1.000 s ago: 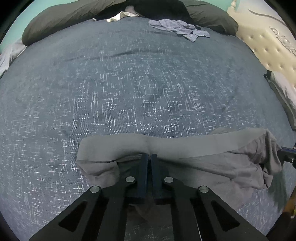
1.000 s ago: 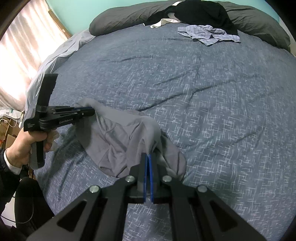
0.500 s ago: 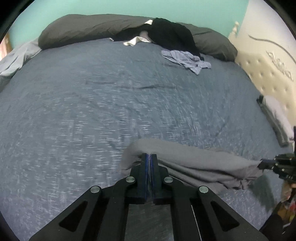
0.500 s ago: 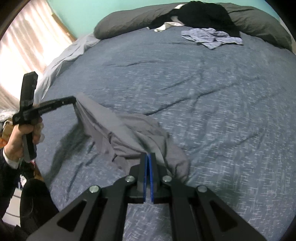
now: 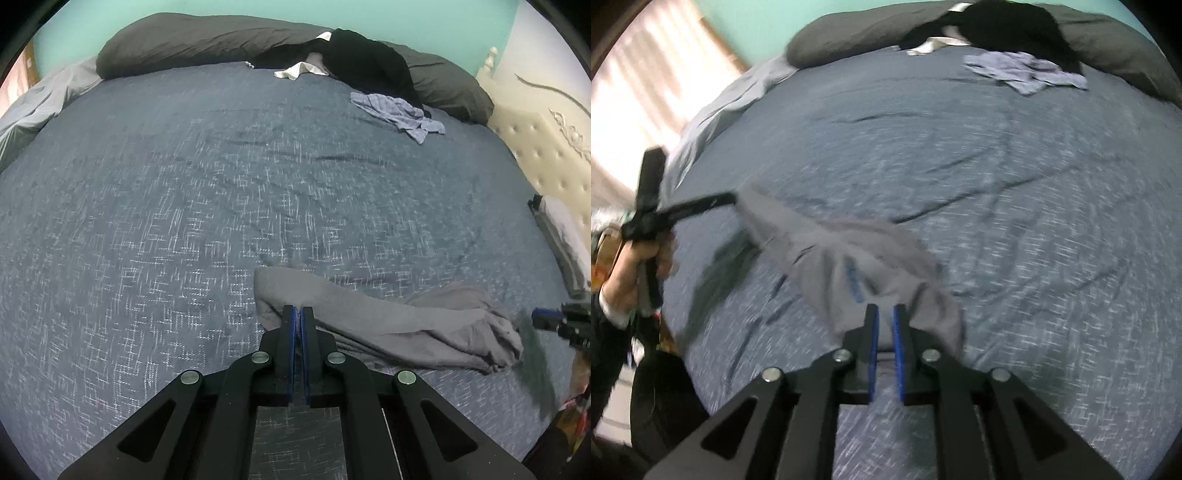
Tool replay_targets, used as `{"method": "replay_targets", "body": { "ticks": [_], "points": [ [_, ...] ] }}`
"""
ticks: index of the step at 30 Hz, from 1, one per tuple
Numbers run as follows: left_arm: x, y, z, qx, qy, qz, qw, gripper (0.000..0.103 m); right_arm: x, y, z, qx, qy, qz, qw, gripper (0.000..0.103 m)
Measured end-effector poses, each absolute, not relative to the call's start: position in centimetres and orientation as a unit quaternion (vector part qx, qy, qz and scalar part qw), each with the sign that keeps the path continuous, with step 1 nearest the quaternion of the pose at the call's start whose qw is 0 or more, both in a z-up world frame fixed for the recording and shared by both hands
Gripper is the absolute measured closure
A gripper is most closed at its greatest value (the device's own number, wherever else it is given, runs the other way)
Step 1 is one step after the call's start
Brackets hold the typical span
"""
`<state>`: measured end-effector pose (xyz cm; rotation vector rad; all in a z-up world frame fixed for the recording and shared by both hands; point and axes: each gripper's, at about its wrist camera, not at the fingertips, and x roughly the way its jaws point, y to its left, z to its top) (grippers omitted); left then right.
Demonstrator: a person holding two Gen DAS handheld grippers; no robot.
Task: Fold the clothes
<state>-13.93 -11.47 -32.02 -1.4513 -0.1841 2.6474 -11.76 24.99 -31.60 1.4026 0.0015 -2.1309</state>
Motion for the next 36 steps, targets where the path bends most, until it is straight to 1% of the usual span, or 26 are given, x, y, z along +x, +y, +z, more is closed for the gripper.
{"method": "replay_targets", "body": {
  "ticks": [3, 10, 13, 17, 21, 22, 24, 27, 36],
  "points": [
    [-13.9, -11.6, -32.0, -0.479, -0.065, 0.873, 0.059, 0.1, -12.3, 24.9, -32.5, 0.541, -0.011, -0.79, 0.287, 0.084],
    [-14.0, -11.5, -32.1, -0.48, -0.069, 0.872, 0.06, 0.1, -11.9, 22.6, -34.8, 0.572, 0.01, -0.762, 0.302, 0.084],
    [-14.0, -11.6, -32.2, -0.481, -0.071, 0.872, 0.059, 0.1, -11.6, 22.0, -35.4, 0.581, 0.012, -0.754, 0.307, 0.079],
    [-13.9, -11.5, -32.3, -0.482, -0.072, 0.871, 0.059, 0.1, -11.4, 22.0, -35.9, 0.586, 0.006, -0.748, 0.31, 0.078],
    [-13.8, -11.4, -32.3, -0.481, -0.071, 0.872, 0.058, 0.1, -10.6, 21.5, -35.8, 0.576, 0.039, -0.754, 0.314, 0.079],
    [-13.8, -11.4, -32.2, -0.481, -0.071, 0.872, 0.057, 0.1, -10.5, 21.4, -35.7, 0.575, 0.042, -0.754, 0.315, 0.08],
    [-13.8, -11.4, -32.1, -0.48, -0.071, 0.873, 0.057, 0.1, -10.2, 21.3, -35.2, 0.568, 0.052, -0.756, 0.32, 0.095],
    [-13.7, -11.3, -31.9, -0.477, -0.07, 0.874, 0.057, 0.1, -9.7, 21.3, -34.2, 0.556, 0.075, -0.765, 0.318, 0.098],
    [-13.5, -11.3, -31.2, -0.473, -0.07, 0.877, 0.057, 0.1, -9.8, 23.3, -32.8, 0.549, 0.046, -0.776, 0.307, 0.099]
  ]
}}
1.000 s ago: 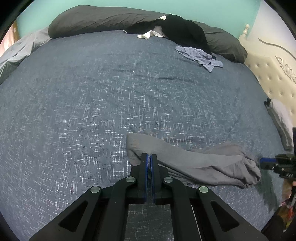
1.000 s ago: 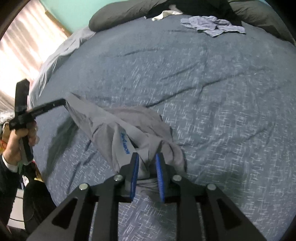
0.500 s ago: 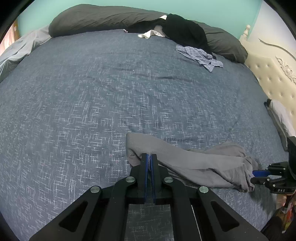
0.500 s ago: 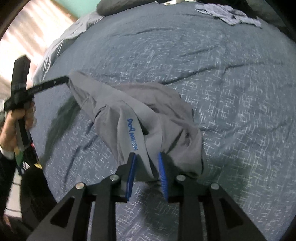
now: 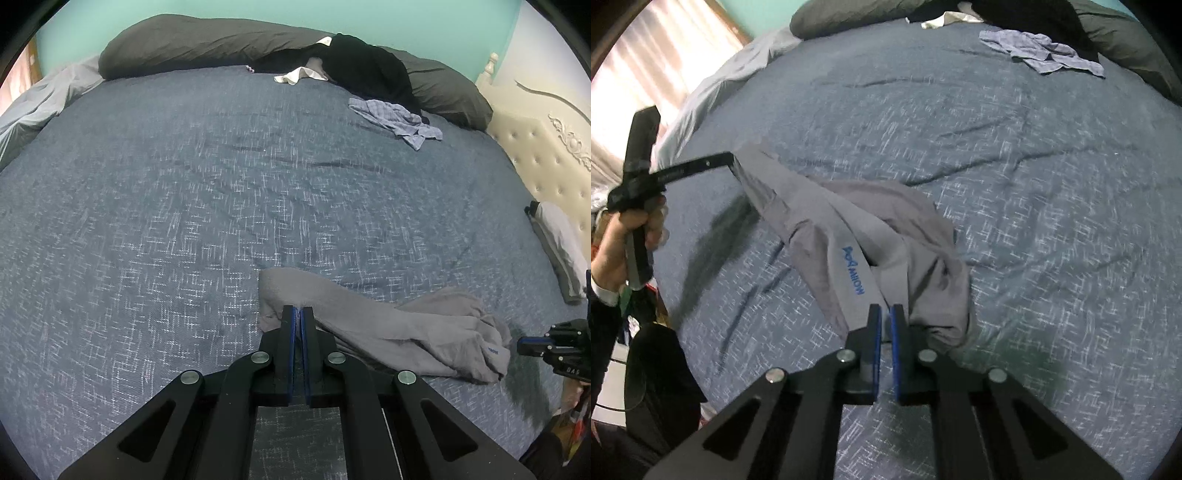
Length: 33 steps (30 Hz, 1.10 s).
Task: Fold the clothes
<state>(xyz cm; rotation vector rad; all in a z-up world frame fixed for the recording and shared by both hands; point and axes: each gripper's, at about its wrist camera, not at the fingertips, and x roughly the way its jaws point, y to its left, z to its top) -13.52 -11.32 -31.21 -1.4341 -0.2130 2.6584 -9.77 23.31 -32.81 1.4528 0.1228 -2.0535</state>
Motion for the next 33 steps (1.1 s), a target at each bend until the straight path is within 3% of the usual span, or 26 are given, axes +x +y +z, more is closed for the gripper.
{"method": "replay_targets", "body": {
  "ticks": [7, 10, 19, 23, 24, 27, 33],
  "points": [
    [-13.5, -11.4, -31.3, -0.476, -0.071, 0.875, 0.053, 0.1, -10.0, 24.0, -33.3, 0.577, 0.026, -0.759, 0.3, 0.098],
    [-13.4, -11.5, -31.5, -0.478, -0.071, 0.874, 0.051, 0.1, -10.3, 24.2, -34.0, 0.587, 0.004, -0.75, 0.305, 0.078],
    [-13.4, -11.6, -31.7, -0.477, -0.077, 0.874, 0.051, 0.1, -10.8, 22.7, -35.4, 0.604, -0.01, -0.736, 0.308, 0.078],
    [-13.3, -11.7, -31.6, -0.476, -0.079, 0.874, 0.052, 0.1, -10.7, 22.1, -35.3, 0.59, -0.001, -0.745, 0.311, 0.08],
    [-13.3, -11.8, -31.6, -0.475, -0.079, 0.875, 0.053, 0.1, -10.8, 22.1, -35.1, 0.585, 0.001, -0.749, 0.311, 0.088],
    [-13.3, -11.8, -31.3, -0.473, -0.079, 0.876, 0.054, 0.1, -10.8, 22.1, -34.1, 0.567, 0.007, -0.763, 0.311, 0.097],
    [-13.0, -11.7, -29.5, -0.454, -0.082, 0.885, 0.055, 0.1, -11.0, 23.0, -30.5, 0.519, 0.011, -0.799, 0.305, 0.099]
  ]
}}
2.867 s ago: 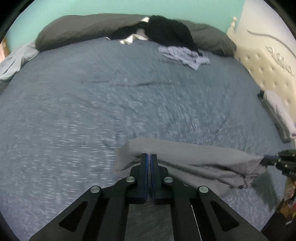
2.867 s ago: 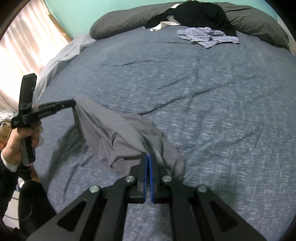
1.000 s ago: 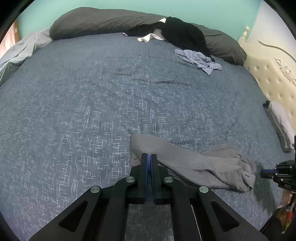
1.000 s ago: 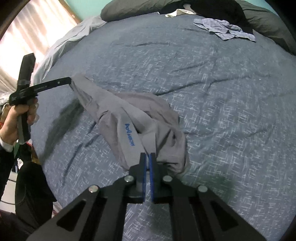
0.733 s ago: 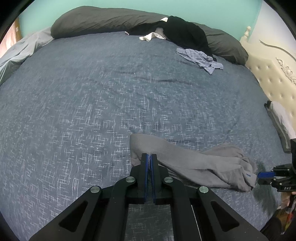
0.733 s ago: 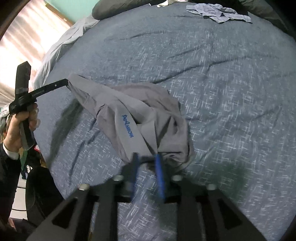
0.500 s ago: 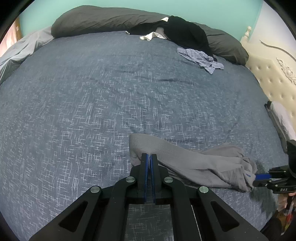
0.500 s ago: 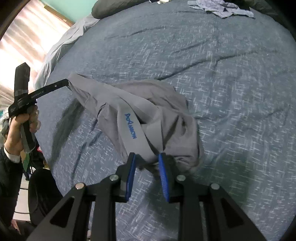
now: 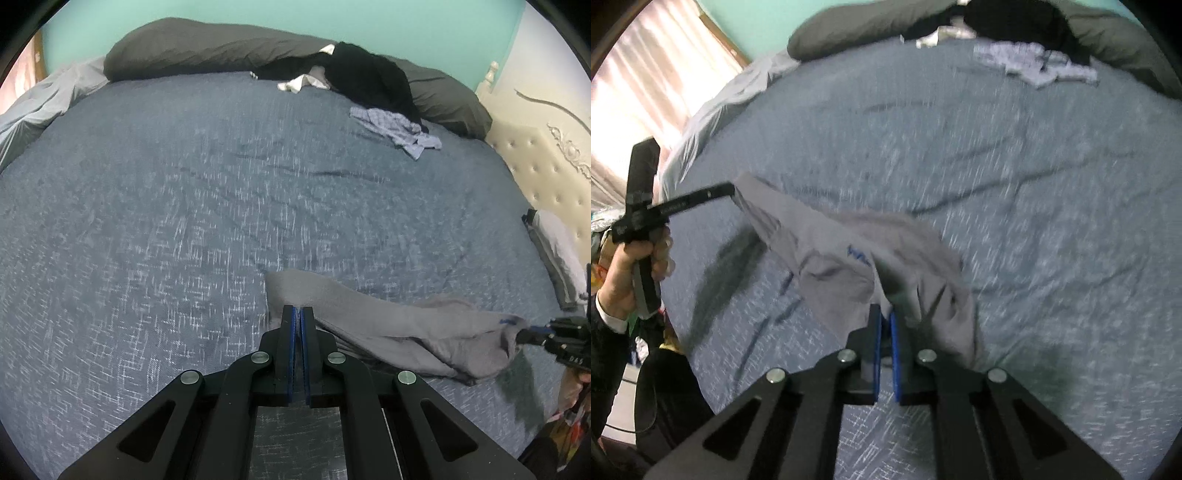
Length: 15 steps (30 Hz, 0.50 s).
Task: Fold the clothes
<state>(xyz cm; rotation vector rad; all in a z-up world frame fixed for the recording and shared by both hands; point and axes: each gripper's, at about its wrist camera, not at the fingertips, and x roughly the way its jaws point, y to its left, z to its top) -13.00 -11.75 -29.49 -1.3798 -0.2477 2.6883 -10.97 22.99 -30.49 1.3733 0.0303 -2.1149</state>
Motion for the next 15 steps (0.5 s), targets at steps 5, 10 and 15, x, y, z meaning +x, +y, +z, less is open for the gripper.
{"method": "replay_targets", "body": {
  "ticks": [5, 10, 15],
  "points": [
    [-13.3, -11.3, -26.2, -0.431, -0.079, 0.897, 0.061, 0.1, -11.1, 24.5, -25.2, 0.469, 0.01, -0.831, 0.3, 0.099],
    [-13.7, -9.8, -21.4, -0.399, -0.062, 0.912, 0.073, 0.1, -10.7, 25.8, -19.2, 0.423, 0.012, -0.855, 0.299, 0.099],
    [-14.2, -8.1, -17.2, -0.372, -0.056, 0.922, 0.096, 0.1, -9.4, 27.4, -12.8, 0.381, 0.021, -0.876, 0.297, 0.099]
  ]
}}
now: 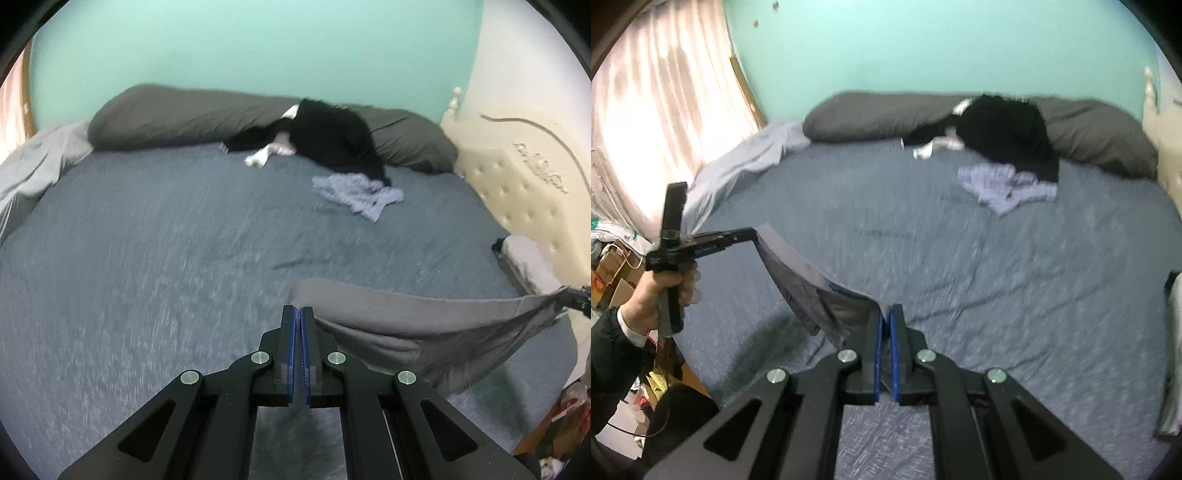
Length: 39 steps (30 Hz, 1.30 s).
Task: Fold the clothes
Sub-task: 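Lift the shirt with both grippers and fold it over onto itself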
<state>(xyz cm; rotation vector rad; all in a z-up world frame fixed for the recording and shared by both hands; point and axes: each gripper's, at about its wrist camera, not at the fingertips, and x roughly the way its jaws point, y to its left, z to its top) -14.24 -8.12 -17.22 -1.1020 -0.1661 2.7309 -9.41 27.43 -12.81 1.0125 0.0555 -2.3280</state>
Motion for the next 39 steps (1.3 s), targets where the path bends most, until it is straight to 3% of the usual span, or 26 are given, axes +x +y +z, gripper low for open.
{"method": "replay_targets", "body": {
  "ticks": [5, 9, 23, 33, 39],
  "points": [
    [-14.5, -6.7, -15.1, -0.361, -0.054, 0.924, 0.116, 0.1, -7.7, 29.0, -7.9, 0.358, 0.031, -0.887, 0.29, 0.099],
    [-14.8, -6.3, -15.8, -0.37, -0.048, 0.92, 0.119, 0.1, -7.5, 29.1, -7.4, 0.361, 0.047, -0.887, 0.283, 0.099],
    [-17.6, -6.2, -26.1, -0.439, -0.043, 0.892, 0.104, 0.1, -15.6, 29.4, -22.4, 0.468, 0.026, -0.853, 0.228, 0.099],
    [-18.8, -5.4, -32.6, -0.495, -0.022, 0.864, 0.089, 0.1, -16.9, 28.7, -30.1, 0.514, 0.052, -0.826, 0.226, 0.099],
    [-18.3, -5.6, -33.8, -0.515, -0.013, 0.853, 0.086, 0.1, -15.9, 28.7, -32.3, 0.541, 0.059, -0.806, 0.233, 0.099]
  ]
}}
